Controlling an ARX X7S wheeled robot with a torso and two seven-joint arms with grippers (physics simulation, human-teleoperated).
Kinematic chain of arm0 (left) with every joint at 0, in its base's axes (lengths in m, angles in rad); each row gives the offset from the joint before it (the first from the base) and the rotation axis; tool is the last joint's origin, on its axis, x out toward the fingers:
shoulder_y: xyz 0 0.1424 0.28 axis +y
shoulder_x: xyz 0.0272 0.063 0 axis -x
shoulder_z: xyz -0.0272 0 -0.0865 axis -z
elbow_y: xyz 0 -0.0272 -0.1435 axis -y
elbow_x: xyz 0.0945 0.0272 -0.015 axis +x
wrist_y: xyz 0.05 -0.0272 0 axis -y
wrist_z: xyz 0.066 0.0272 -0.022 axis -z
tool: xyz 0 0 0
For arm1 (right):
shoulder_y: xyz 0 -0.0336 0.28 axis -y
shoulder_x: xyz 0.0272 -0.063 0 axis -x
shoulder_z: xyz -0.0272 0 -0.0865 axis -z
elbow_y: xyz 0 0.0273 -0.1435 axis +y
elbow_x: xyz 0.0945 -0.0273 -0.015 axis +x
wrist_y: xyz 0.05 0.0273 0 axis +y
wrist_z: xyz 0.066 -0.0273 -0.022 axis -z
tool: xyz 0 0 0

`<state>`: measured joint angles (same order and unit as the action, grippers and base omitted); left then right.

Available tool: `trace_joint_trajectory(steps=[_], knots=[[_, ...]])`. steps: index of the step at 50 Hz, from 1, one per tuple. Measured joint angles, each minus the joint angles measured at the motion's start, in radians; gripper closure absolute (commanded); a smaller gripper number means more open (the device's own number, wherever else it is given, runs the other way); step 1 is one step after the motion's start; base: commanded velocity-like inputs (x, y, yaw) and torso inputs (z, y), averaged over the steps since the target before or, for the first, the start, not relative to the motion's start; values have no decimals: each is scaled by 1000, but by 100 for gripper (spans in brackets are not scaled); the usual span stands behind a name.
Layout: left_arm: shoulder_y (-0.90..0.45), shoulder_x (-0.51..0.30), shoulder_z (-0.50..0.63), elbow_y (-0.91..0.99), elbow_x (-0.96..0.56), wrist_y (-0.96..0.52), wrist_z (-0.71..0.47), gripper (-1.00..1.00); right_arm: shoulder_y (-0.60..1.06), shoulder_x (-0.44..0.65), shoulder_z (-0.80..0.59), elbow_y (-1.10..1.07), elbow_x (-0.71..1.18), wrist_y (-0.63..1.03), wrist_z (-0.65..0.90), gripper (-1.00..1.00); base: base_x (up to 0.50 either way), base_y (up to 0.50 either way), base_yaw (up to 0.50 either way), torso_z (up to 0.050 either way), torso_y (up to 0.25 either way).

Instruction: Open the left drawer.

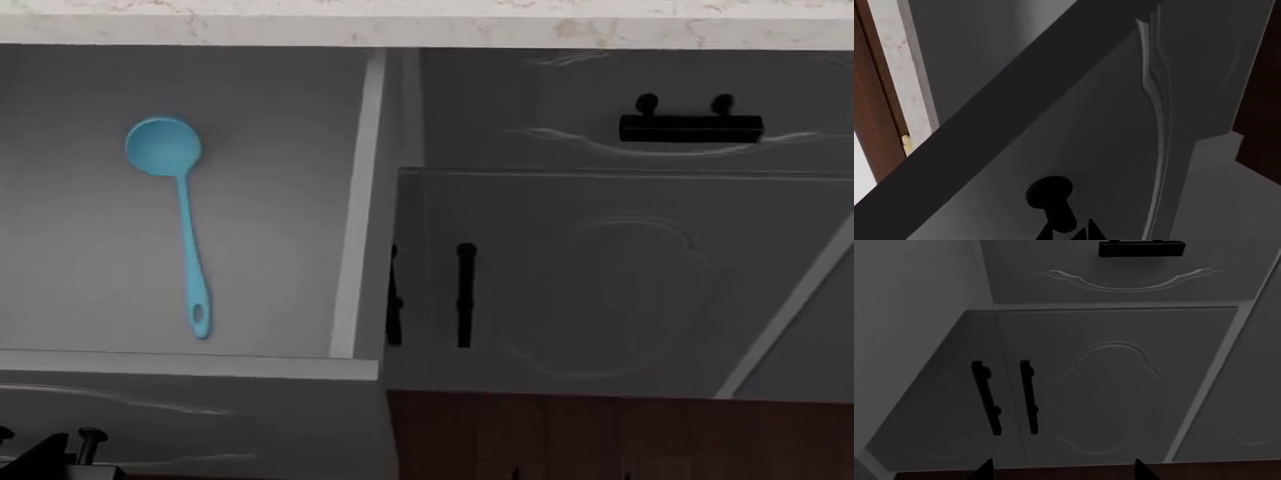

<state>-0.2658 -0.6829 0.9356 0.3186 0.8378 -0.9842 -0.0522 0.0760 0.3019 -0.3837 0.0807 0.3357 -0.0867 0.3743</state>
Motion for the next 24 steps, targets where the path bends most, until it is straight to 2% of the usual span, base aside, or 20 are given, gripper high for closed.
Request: trace_joint_trajectory(steps=[24], knots=[[1, -4, 5, 3, -4, 6, -4, 100, 0, 5, -6, -3, 4, -2, 5, -100, -179, -1, 0, 0, 0]])
